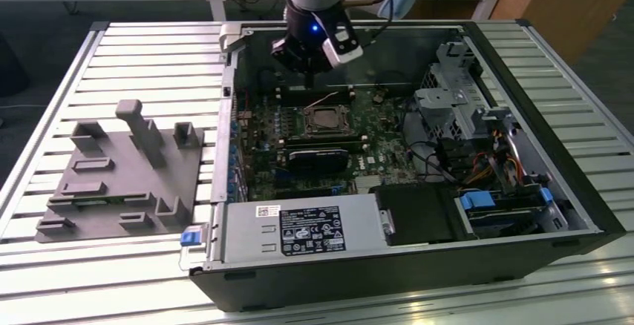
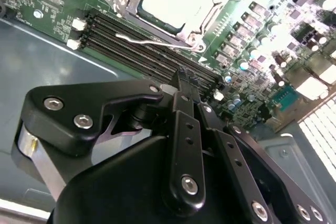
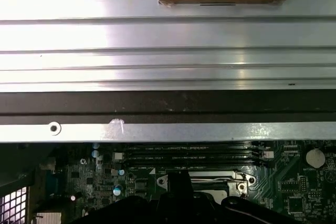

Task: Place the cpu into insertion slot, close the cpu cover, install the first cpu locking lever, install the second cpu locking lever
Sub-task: 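Install the first cpu locking lever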

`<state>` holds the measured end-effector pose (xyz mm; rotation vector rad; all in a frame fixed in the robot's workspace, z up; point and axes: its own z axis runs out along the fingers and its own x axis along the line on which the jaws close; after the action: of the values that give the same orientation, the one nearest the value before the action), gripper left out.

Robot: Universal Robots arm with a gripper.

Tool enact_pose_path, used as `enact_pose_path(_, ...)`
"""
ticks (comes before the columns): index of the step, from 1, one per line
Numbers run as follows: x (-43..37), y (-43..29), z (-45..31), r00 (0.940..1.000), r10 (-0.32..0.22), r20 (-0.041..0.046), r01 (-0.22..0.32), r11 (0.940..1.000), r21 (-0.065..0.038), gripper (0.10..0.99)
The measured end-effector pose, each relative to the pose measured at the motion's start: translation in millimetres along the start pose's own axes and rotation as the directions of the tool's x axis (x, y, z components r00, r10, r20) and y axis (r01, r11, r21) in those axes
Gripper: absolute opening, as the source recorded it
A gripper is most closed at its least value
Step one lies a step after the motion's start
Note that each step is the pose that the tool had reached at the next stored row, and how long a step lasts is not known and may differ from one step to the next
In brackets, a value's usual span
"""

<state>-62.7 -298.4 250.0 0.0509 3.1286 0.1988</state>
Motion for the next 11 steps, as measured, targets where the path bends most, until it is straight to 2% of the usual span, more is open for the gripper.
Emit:
enact_pose_path(3,-1.0,-0.1,2.1,0.9999,-0.008,0.0066,0.008,1.0,0.0,0.114)
enact_pose_path(8,-9.6,-0.3,5.9,0.9999,-0.011,0.0063,0.011,0.9999,0.0,0.114)
enact_pose_path(11,-11.9,-0.6,8.9,0.9999,-0.012,0.0062,0.012,0.9999,0.0,0.114)
